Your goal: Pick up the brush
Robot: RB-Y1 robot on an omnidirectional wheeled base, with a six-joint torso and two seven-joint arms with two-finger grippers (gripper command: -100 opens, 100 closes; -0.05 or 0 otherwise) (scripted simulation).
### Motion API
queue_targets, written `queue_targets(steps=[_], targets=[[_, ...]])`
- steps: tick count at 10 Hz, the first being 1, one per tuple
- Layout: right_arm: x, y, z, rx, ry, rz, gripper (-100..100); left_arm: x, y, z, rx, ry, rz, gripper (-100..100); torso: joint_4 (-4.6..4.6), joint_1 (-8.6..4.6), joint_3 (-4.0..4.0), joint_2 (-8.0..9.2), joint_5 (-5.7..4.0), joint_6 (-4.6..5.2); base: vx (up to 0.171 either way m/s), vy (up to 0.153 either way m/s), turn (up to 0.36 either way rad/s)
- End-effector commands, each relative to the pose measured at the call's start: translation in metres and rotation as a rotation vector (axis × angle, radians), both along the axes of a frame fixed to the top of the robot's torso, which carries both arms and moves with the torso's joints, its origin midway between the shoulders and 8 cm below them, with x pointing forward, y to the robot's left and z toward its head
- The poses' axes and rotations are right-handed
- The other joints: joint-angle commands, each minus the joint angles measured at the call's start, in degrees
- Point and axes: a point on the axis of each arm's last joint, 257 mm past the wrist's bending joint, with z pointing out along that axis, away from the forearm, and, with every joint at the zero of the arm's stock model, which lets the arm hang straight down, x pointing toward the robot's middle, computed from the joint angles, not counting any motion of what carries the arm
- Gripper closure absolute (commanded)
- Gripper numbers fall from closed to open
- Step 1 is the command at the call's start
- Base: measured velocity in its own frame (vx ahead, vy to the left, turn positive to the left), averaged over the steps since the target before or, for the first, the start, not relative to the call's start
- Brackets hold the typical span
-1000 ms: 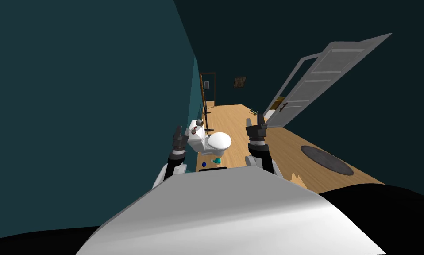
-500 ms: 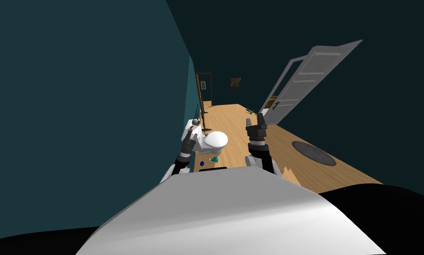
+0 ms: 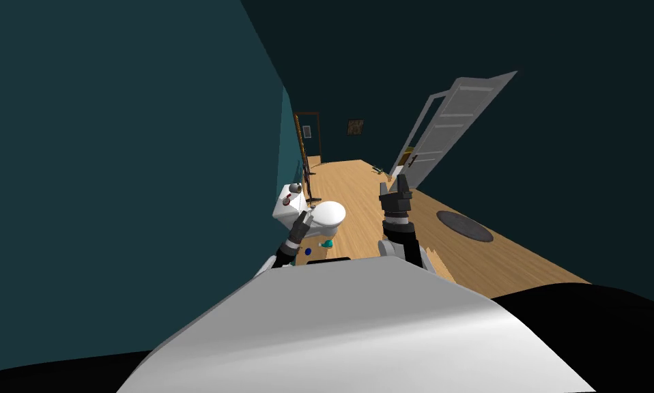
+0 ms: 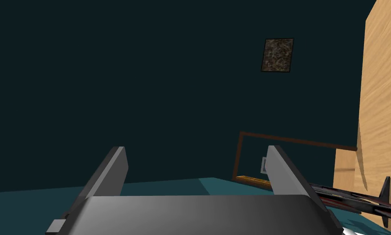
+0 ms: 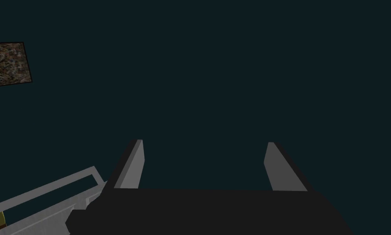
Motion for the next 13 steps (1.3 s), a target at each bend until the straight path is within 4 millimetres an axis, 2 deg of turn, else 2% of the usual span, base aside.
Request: queue_targets(steps=[1,2,3,4,5,6,8,9,10,11,12,13], targets=[[0.000,0.000,0.000,0.000,0.000,0.000,0,-0.002,-0.009,-0.014,0.011,0.034,-0.034,-100,0.00,0.00,0.00,0.00,0.00,0.00,-0.044,-0.047,-0.065],[0.000,0.000,0.000,0.000,0.000,0.000,0,-0.009,-0.015,-0.036,0.037,0.077,-0.087,-100,0.00,0.07,-0.02,-0.04,0.01,-0.02,-0.045,-0.045,-0.164],[0.000,0.000,0.000,0.000,0.000,0.000,0,-0.010,-0.017,-0.041,0.039,0.089,-0.090,-100,-0.01,0.08,-0.03,-0.05,0.02,0.01,-0.045,-0.049,-0.080],[0.000,0.000,0.000,0.000,0.000,0.000,0,-0.020,-0.023,-0.061,0.064,0.128,-0.148,-100,-0.01,0.08,-0.03,-0.05,0.01,-0.03,-0.059,-0.063,-0.124],[0.000,0.000,0.000,0.000,0.000,0.000,0,-0.020,-0.021,-0.070,0.073,0.146,-0.145,-100,0.00,0.05,0.00,-0.01,0.01,-0.01,-0.043,-0.052,-0.092],[0.000,0.000,0.000,0.000,0.000,0.000,0,-0.032,-0.025,-0.090,0.097,0.189,-0.200,-100,0.00,0.07,-0.02,-0.04,0.01,-0.02,-0.035,-0.058,-0.171],[0.000,0.000,0.000,0.000,0.000,0.000,0,-0.032,-0.021,-0.100,0.111,0.207,-0.195,-100,-0.01,0.10,-0.04,-0.08,0.01,-0.03,-0.025,-0.036,-0.042],[0.000,0.000,0.000,0.000,0.000,0.000,0,-0.045,-0.020,-0.122,0.144,0.255,-0.247,-100,-0.02,0.18,-0.07,-0.13,0.03,-0.04,-0.023,-0.047,-0.143],[0.000,0.000,0.000,0.000,0.000,0.000,0,-0.045,-0.016,-0.130,0.155,0.269,-0.242,-100,-0.02,0.13,-0.07,-0.13,0.02,-0.01,-0.025,-0.045,-0.125],[0.000,0.000,0.000,0.000,0.000,0.000,0,-0.058,-0.011,-0.156,0.190,0.328,-0.284,-100,-0.02,0.13,-0.07,-0.13,0.02,-0.02,-0.033,-0.065,-0.177],[0.000,0.000,0.000,0.000,0.000,0.000,0,-0.059,-0.006,-0.160,0.203,0.334,-0.283,-100,-0.02,0.07,-0.05,-0.09,0.01,-0.02,-0.033,-0.050,-0.093],[0.000,0.000,0.000,0.000,0.000,0.000,0,-0.072,0.001,-0.178,0.235,0.380,-0.326,-100,-0.01,0.10,-0.04,-0.09,0.01,-0.03,-0.036,-0.059,-0.213]])
